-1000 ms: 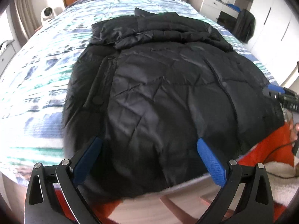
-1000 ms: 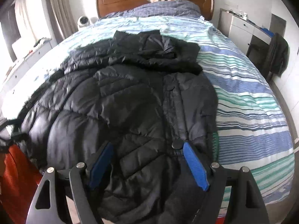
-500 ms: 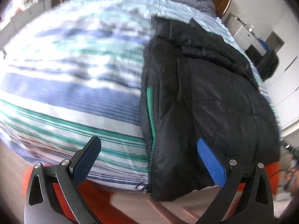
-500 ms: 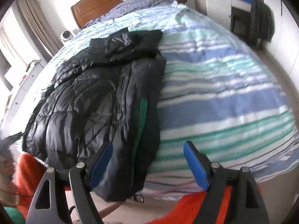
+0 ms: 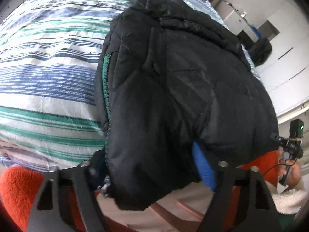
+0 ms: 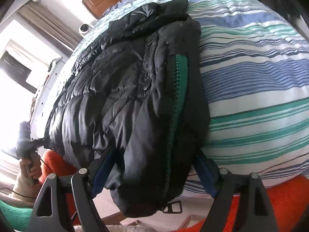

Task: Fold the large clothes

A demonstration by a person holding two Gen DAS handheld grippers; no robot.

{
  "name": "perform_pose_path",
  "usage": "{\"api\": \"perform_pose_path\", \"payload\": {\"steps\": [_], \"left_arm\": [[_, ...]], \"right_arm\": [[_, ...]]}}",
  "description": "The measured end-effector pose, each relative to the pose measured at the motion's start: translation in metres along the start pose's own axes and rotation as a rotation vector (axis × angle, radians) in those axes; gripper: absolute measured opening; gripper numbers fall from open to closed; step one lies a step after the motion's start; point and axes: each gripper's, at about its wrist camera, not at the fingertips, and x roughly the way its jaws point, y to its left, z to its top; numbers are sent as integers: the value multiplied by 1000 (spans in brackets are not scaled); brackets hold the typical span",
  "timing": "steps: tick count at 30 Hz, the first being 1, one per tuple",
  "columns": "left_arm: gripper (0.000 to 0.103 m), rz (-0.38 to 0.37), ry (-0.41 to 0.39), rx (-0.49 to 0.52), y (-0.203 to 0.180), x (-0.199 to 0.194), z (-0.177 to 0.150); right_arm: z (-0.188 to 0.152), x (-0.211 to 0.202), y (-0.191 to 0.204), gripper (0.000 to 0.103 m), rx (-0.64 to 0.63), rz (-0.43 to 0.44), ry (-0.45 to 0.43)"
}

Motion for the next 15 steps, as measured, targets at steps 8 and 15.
{"api": "perform_pose_path", "payload": {"steps": [8,15], "left_arm": [[18,25,15,29,-20,-16,7],[17,-32,-54,23,-23,-56,10]], "right_arm": [[7,-13,14,29,-19,-7,-18],[19,-43,34,20,-68,29,-78]]}}
